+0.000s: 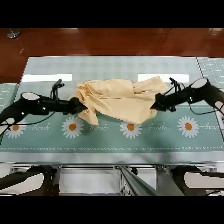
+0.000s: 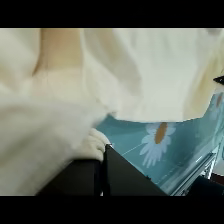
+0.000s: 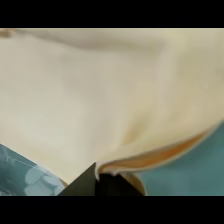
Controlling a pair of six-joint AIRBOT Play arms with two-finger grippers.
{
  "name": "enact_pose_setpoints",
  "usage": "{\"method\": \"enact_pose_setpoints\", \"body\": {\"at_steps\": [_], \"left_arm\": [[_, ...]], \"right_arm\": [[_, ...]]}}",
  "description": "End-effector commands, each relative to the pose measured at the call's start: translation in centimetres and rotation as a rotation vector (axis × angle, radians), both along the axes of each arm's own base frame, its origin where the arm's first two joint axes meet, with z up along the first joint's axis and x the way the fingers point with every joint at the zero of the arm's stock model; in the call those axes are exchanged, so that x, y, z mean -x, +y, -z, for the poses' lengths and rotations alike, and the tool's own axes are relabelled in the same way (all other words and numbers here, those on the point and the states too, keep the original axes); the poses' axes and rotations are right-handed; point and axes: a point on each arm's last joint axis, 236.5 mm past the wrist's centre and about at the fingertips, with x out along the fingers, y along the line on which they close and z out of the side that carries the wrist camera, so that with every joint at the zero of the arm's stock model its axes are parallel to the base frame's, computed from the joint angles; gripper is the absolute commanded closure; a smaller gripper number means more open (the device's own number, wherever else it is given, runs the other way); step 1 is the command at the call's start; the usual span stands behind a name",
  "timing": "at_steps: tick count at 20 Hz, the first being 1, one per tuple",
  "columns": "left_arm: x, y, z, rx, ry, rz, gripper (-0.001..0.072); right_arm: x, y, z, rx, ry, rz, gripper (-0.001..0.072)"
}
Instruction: Fold the shirts.
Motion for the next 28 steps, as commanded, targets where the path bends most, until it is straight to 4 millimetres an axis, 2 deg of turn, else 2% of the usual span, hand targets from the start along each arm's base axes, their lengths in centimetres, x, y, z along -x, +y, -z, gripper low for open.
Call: {"method": "enact_pose_setpoints", "body": {"at_steps": [1,2,3,4,5,6,7,9,10,12,14,16,18,20,22,24,26,28], "left_arm": [[-4.2,1.2,-8.6,0.036,-0.205,0.014,0.0683],[-6.1,2.0,-13.7,0.033,-0.331,0.005,0.0683],[-7.4,2.7,-19.0,0.022,-0.462,-0.009,0.0683],[-8.1,3.4,-25.1,0.007,-0.609,-0.025,0.0683],[-8.1,4.0,-30.6,-0.010,-0.745,-0.033,0.0683],[-7.3,4.4,-36.2,-0.026,-0.878,-0.045,0.0683],[-6.0,4.8,-41.2,-0.039,-0.990,-0.061,0.0683],[-2.8,5.5,-48.6,-0.087,-1.185,-0.082,0.0683],[-1.1,6.1,-51.4,-0.128,-1.252,-0.109,0.0684],[2.4,7.4,-55.1,-0.230,-1.347,-0.168,0.0684],[5.9,8.3,-57.6,-0.345,-1.435,-0.215,0.0684],[9.1,8.9,-59.1,-0.449,-1.502,-0.264,0.0683],[11.6,9.5,-59.8,-0.544,-1.543,-0.306,0.0684],[13.7,10.0,-60.3,-0.610,-1.568,-0.345,0.0684],[15.0,10.3,-60.1,-0.625,-1.543,-0.379,0.0683],[14.8,9.9,-57.6,-0.628,-1.448,-0.321,0.0684],[13.5,9.6,-53.9,-0.604,-1.312,-0.247,0.0683],[11.2,10.0,-50.5,-0.568,-1.199,-0.216,0.0684]], "right_arm": [[-5.3,1.6,-9.3,-0.019,-0.224,-0.097,0.0686],[-7.5,1.5,-14.1,-0.009,-0.349,-0.098,0.0686],[-9.5,1.4,-20.0,0.005,-0.499,-0.093,0.0686],[-10.6,1.3,-25.8,0.019,-0.643,-0.085,0.0686],[-10.9,1.1,-31.9,0.038,-0.794,-0.077,0.0686],[-10.3,1.0,-37.2,0.059,-0.925,-0.072,0.0686],[-9.0,0.8,-42.1,0.086,-1.048,-0.062,0.0686],[-5.2,0.7,-49.1,0.104,-1.237,-0.032,0.0686],[-3.1,0.3,-51.1,0.139,-1.300,-0.024,0.0686],[1.7,-0.2,-54.4,0.210,-1.402,-0.028,0.0686],[6.7,-0.9,-56.7,0.292,-1.484,-0.022,0.0686],[10.9,-1.7,-58.0,0.366,-1.533,-0.007,0.0685],[13.9,-2.2,-59.0,0.407,-1.577,0.011,0.0686],[16.1,-2.4,-59.0,0.425,-1.579,0.021,0.0686],[17.1,-2.3,-57.7,0.427,-1.527,0.000,0.0685],[17.1,-2.1,-55.2,0.420,-1.430,-0.043,0.0685],[15.8,-2.1,-51.6,0.408,-1.302,-0.072,0.0685],[13.6,-2.0,-47.1,0.377,-1.164,-0.100,0.0685]]}}
